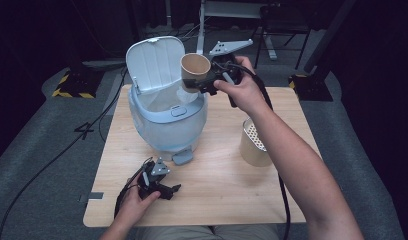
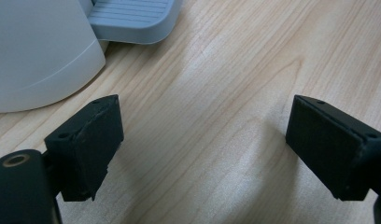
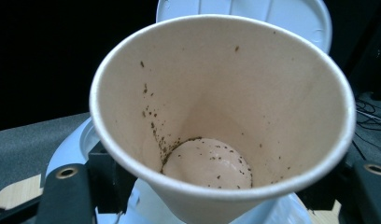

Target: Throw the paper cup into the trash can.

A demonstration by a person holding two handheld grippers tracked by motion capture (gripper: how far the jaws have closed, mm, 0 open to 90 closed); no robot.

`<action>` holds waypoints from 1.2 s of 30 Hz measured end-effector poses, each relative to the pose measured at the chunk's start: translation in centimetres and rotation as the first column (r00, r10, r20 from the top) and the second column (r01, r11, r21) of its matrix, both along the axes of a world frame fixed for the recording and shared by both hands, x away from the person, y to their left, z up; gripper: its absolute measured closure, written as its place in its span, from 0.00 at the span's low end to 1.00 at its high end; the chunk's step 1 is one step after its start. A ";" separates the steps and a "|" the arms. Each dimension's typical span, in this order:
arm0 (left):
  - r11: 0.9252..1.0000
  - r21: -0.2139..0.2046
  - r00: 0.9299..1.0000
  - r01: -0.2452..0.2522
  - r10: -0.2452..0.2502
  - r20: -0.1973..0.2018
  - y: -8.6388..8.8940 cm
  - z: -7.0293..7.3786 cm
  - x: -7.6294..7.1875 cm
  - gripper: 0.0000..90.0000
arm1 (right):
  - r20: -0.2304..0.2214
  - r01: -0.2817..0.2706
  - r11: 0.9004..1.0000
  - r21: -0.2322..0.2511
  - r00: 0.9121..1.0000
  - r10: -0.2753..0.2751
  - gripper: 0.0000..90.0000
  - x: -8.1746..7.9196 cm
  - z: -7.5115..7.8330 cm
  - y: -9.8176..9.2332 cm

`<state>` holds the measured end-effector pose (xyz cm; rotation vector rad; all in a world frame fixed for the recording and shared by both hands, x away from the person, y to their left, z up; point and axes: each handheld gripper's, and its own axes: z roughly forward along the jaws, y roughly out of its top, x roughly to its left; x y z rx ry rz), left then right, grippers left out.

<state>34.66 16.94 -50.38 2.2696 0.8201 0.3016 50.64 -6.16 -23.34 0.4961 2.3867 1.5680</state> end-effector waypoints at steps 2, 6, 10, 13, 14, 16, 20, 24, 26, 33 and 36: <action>1.000 0.000 1.000 0.000 0.000 0.000 0.0 0.0 0.0 0.13 | -0.003 0.005 1.000 -0.006 1.000 -0.005 0.31 0.1 -0.3 0.8; 1.000 0.000 1.000 0.000 0.000 0.000 0.0 0.0 0.0 0.13 | -0.009 0.012 0.999 -0.034 1.000 -0.013 0.31 0.4 -1.0 2.2; 1.000 0.000 1.000 0.000 0.000 0.000 0.0 0.0 0.0 0.13 | -0.021 -0.007 0.998 -0.055 1.000 0.006 0.31 0.5 -1.6 3.3; 1.000 0.000 1.000 0.000 0.000 0.000 0.0 0.0 0.0 0.13 | -0.034 -0.025 0.996 -0.090 0.999 0.022 0.31 0.6 -2.1 4.1; 1.000 0.000 1.000 0.000 0.000 0.000 0.0 0.0 0.0 0.13 | -0.035 -0.023 0.994 -0.104 0.999 0.019 0.30 0.6 -2.3 4.3; 1.000 0.000 1.000 0.000 0.000 0.000 0.0 0.0 0.0 0.13 | -0.033 -0.021 0.991 -0.130 0.999 0.017 0.31 0.6 -2.5 4.8; 1.000 0.000 1.000 0.001 -0.001 -0.001 0.0 0.0 0.0 0.13 | -0.044 -0.034 0.982 -0.188 0.999 0.026 0.31 0.5 -2.7 5.5; 1.000 0.001 1.000 0.002 -0.002 -0.002 0.0 0.0 0.0 0.12 | -0.053 -0.035 0.974 -0.225 0.998 0.024 0.30 0.7 -2.8 6.0; 1.000 0.001 1.000 0.003 -0.003 -0.002 0.0 0.0 0.0 0.12 | -0.058 -0.041 0.973 -0.226 0.998 0.029 0.23 0.8 -2.8 6.3; 1.000 0.001 1.000 0.003 -0.003 -0.002 0.0 0.0 0.0 0.12 | -0.010 -0.035 0.978 -0.205 0.999 0.034 0.18 0.7 -2.6 6.4; 1.000 0.001 1.000 0.003 -0.003 -0.002 0.0 0.0 0.0 0.12 | -0.004 -0.028 0.983 -0.182 1.000 0.028 0.17 0.7 -2.3 6.0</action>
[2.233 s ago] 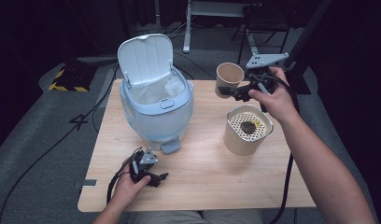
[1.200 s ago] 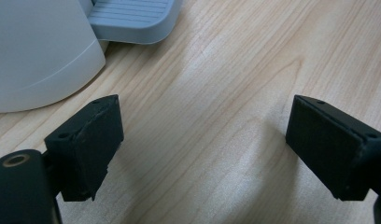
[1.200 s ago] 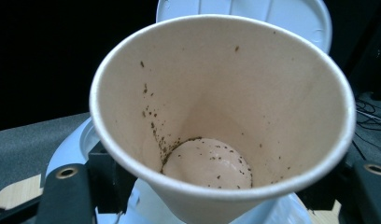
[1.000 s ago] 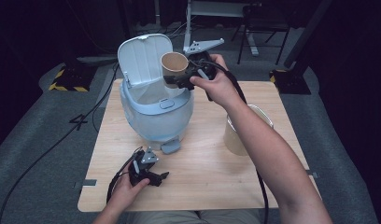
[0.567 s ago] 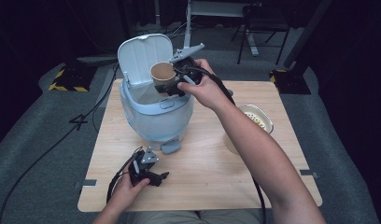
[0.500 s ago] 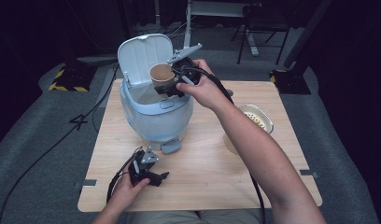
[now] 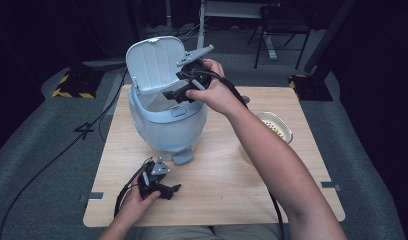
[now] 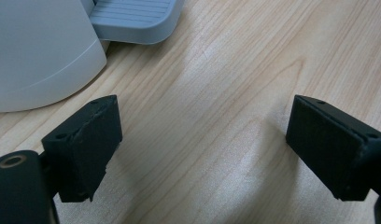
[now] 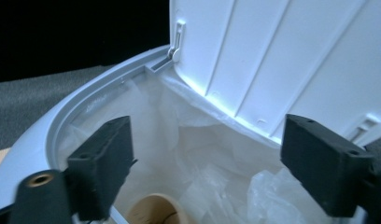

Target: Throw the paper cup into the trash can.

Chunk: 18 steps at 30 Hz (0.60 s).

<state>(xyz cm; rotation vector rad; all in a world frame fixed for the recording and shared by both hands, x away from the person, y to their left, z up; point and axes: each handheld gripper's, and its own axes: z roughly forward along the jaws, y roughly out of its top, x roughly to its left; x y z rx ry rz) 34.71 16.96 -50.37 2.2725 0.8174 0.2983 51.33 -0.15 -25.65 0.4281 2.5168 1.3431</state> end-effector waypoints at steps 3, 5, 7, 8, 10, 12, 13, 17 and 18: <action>1.000 0.000 1.000 0.000 0.000 0.000 0.0 0.0 0.0 0.12 | 0.007 0.000 1.000 0.013 1.000 0.000 0.18 -0.3 0.4 -0.7; 1.000 -0.001 1.000 0.002 -0.002 -0.003 0.0 0.0 0.0 0.12 | 0.011 -0.004 1.000 0.030 1.000 0.004 0.17 -0.6 0.8 -1.3; 1.000 -0.004 1.000 0.002 -0.002 -0.006 0.2 0.0 0.0 0.12 | 0.010 -0.008 0.999 0.044 1.000 0.008 0.17 -0.9 1.2 -2.1; 1.000 -0.002 1.000 0.005 -0.005 -0.005 0.2 0.0 0.1 0.13 | 0.010 -0.007 0.999 0.047 1.000 0.006 0.17 -1.2 1.4 -2.5; 1.000 -0.002 1.000 0.011 -0.011 -0.003 0.4 0.0 0.2 0.13 | 0.017 -0.003 0.998 0.055 1.000 0.002 0.18 -1.7 1.9 -3.6; 1.000 -0.002 1.000 0.012 -0.012 0.002 0.6 0.0 0.3 0.13 | 0.022 -0.005 0.998 0.056 1.000 0.004 0.18 -2.2 2.3 -4.5; 1.000 -0.004 1.000 0.008 -0.008 -0.001 0.7 0.0 0.2 0.13 | 0.026 -0.006 0.998 0.056 1.000 0.005 0.18 -2.5 2.5 -5.0; 1.000 -0.004 1.000 0.008 -0.008 -0.004 0.9 0.0 0.2 0.13 | 0.018 -0.003 0.996 0.085 1.000 0.002 0.18 -3.6 3.2 -7.3; 1.000 -0.004 1.000 0.009 -0.009 -0.004 0.9 0.0 0.2 0.13 | 0.016 0.010 0.996 0.092 1.000 -0.011 0.18 -3.9 3.2 -7.8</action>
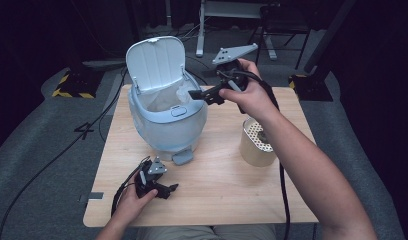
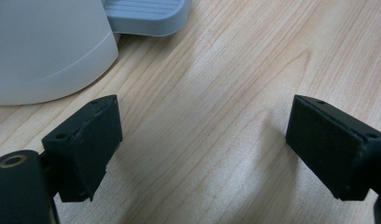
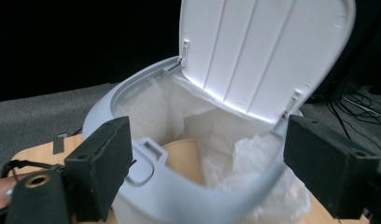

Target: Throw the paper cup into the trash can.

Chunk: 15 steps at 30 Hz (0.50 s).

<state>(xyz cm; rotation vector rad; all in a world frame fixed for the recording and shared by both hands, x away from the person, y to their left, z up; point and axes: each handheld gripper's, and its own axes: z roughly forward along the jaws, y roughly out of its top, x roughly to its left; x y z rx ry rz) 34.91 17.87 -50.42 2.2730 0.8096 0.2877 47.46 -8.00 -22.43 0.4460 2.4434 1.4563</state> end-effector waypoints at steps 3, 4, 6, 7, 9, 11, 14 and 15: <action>1.000 -0.001 1.000 -0.004 0.004 0.002 0.1 0.0 0.0 0.13 | -0.005 0.013 1.000 0.002 1.000 -0.013 0.18 -0.7 0.0 -1.8; 1.000 0.001 1.000 -0.006 0.006 0.005 0.1 0.0 0.0 0.12 | -0.003 0.019 1.000 -0.006 1.000 -0.019 0.18 -1.0 0.0 -2.4; 1.000 0.006 1.000 -0.006 0.006 0.009 0.1 0.0 0.0 0.12 | 0.002 0.031 0.999 -0.025 1.000 -0.031 0.19 -1.4 -0.1 -3.6; 1.000 0.005 1.000 -0.009 0.009 0.008 0.1 0.0 0.0 0.12 | -0.005 0.038 0.999 -0.029 0.999 -0.038 0.19 -1.7 -0.2 -4.2; 1.000 0.002 1.000 -0.010 0.010 0.007 0.1 0.0 0.0 0.12 | -0.031 0.049 0.997 -0.055 0.998 -0.051 0.20 -2.1 -0.5 -5.2; 1.000 0.001 1.000 -0.010 0.010 0.005 0.1 0.0 0.0 0.12 | -0.030 0.060 0.995 -0.075 0.998 -0.062 0.21 -2.7 -0.7 -6.3; 1.000 0.007 1.000 -0.018 0.017 0.007 0.1 0.0 0.0 0.11 | -0.026 0.074 0.993 -0.089 0.997 -0.077 0.21 -3.7 -1.2 -7.9; 1.000 0.008 1.000 -0.020 0.020 0.006 0.0 0.0 0.0 0.11 | -0.027 0.077 0.993 -0.087 0.996 -0.080 0.21 -4.0 -1.4 -8.3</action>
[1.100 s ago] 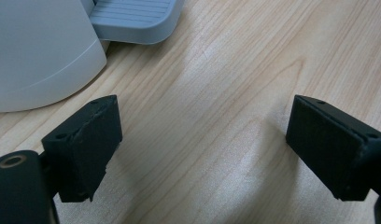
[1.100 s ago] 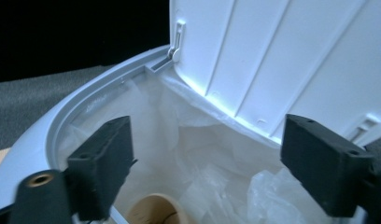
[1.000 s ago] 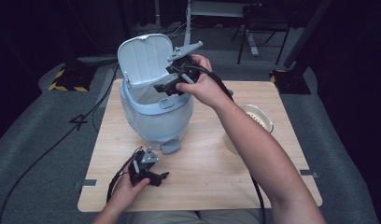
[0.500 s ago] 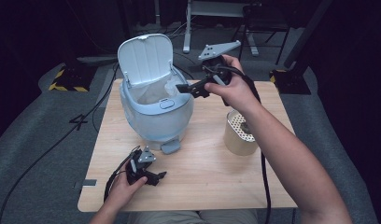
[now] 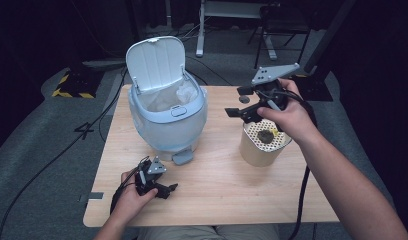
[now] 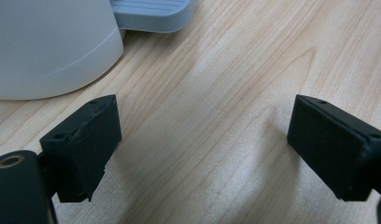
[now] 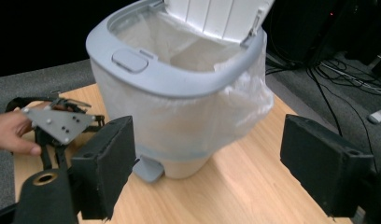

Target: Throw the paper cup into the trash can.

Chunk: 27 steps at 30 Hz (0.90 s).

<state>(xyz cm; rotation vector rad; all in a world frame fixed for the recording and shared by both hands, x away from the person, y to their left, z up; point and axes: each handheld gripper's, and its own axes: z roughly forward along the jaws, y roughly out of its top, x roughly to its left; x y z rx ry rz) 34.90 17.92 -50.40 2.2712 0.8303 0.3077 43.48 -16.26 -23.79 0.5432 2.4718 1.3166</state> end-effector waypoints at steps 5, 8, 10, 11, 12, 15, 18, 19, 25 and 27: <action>1.000 0.000 1.000 -0.016 0.016 -0.002 -0.1 0.0 -0.1 0.10 | 0.007 0.031 1.000 -0.003 0.999 -0.031 0.22 -1.5 -1.3 -2.5; 1.000 0.005 0.999 -0.031 0.031 -0.008 -0.3 0.0 -0.1 0.08 | 0.005 0.055 0.998 -0.008 0.998 -0.055 0.22 -2.3 -2.2 -3.9; 0.999 0.009 0.999 -0.034 0.034 -0.014 -0.4 0.0 0.0 0.06 | -0.008 0.055 0.998 -0.002 0.998 -0.055 0.21 -2.6 -2.9 -4.7; 0.999 0.011 0.999 -0.033 0.033 -0.015 -0.5 0.0 0.1 0.05 | -0.018 0.052 0.999 -0.001 0.998 -0.052 0.21 -2.8 -3.2 -5.1; 0.999 0.009 0.999 -0.035 0.035 -0.013 -0.5 0.0 0.1 0.05 | -0.022 0.053 0.999 0.002 0.998 -0.053 0.20 -3.0 -3.5 -5.5; 0.999 0.010 0.999 -0.035 0.035 -0.012 -0.5 0.0 0.1 0.05 | -0.032 0.060 0.998 -0.001 0.998 -0.060 0.20 -3.5 -4.5 -6.6; 0.999 0.010 0.999 -0.036 0.036 -0.013 -0.5 0.0 0.1 0.05 | -0.032 0.084 0.996 -0.010 0.996 -0.084 0.20 -4.1 -5.6 -7.7; 0.999 0.006 0.999 -0.043 0.043 -0.011 -0.5 0.0 0.0 0.06 | -0.034 0.099 0.995 -0.010 0.994 -0.099 0.20 -4.4 -6.1 -8.2; 0.997 -0.011 0.998 -0.070 0.070 -0.001 -0.1 0.0 0.0 0.14 | -0.014 0.151 0.988 -0.045 0.988 -0.151 0.21 -6.1 -9.4 -10.1; 0.997 -0.018 0.997 -0.079 0.079 0.003 -0.1 0.0 0.0 0.17 | -0.030 0.146 0.988 -0.046 0.989 -0.148 0.21 -6.5 -10.7 -10.5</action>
